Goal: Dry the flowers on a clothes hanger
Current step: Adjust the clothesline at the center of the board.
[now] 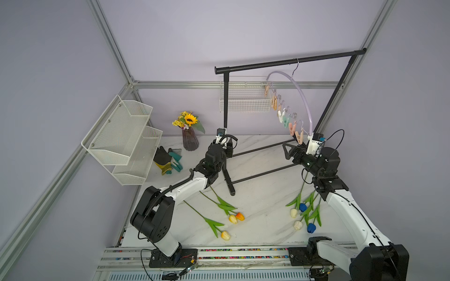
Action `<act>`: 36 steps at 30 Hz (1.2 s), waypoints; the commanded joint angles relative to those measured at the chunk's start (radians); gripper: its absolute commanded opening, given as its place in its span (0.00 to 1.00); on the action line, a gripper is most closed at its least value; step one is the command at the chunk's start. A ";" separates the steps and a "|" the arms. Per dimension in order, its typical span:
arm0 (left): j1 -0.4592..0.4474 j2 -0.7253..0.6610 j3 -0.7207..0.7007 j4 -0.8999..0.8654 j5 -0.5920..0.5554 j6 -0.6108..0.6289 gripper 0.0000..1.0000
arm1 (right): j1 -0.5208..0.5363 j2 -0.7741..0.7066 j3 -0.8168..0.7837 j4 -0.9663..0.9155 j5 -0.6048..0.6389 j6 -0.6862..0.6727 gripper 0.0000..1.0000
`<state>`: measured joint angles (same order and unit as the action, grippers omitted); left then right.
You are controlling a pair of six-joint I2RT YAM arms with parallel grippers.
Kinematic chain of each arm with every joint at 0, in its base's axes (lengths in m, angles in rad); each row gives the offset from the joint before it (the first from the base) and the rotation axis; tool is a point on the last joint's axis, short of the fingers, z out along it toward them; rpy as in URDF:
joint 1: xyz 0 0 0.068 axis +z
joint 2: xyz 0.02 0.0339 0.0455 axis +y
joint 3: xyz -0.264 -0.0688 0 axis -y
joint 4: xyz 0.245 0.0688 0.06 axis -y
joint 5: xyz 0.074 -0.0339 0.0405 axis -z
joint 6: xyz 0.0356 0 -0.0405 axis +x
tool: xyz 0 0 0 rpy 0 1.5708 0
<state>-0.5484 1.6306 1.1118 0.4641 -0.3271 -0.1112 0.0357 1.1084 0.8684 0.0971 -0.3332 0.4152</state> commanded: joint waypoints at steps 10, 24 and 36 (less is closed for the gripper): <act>0.077 -0.046 0.028 -0.013 0.077 0.030 0.25 | 0.006 -0.013 0.065 -0.072 -0.040 0.007 0.97; 0.238 -0.127 0.017 -0.132 0.338 0.065 0.14 | 0.007 -0.001 0.054 -0.062 -0.054 -0.004 0.97; 0.353 -0.210 -0.040 -0.193 0.420 0.086 0.10 | 0.007 0.029 0.021 -0.009 -0.036 -0.081 0.96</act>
<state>-0.2188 1.4662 1.0618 0.2649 0.0433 -0.0299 0.0357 1.1244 0.9043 0.0578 -0.3935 0.3737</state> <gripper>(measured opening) 0.154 0.961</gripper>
